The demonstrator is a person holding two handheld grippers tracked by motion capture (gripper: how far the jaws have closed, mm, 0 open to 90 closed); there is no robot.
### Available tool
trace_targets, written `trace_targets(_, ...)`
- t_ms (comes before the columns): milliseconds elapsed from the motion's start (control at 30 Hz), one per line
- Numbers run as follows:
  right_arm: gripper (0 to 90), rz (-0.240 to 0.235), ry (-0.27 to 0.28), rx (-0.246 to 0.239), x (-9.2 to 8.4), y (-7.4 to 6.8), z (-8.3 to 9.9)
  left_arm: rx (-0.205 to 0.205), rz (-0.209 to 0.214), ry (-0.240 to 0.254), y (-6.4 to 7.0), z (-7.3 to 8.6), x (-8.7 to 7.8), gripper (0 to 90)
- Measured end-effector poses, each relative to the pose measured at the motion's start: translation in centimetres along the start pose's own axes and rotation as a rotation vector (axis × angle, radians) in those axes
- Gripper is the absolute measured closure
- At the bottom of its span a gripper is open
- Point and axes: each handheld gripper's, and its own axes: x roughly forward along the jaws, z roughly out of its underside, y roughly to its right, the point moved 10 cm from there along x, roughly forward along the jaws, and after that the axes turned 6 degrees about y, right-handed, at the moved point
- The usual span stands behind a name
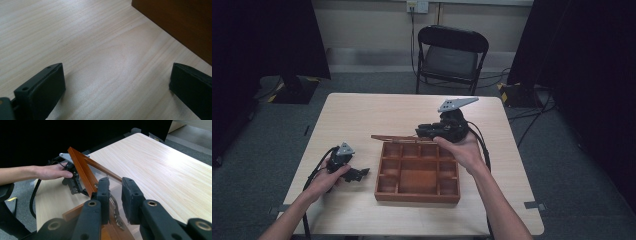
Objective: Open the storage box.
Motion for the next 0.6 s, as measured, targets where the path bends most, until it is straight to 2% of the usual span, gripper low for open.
trace_targets(600,76.6,0.008,0.011,0.013,0.07,0.7,-0.65,0.001,0.0,0.0,-0.01,0.0,0.0,0.0)
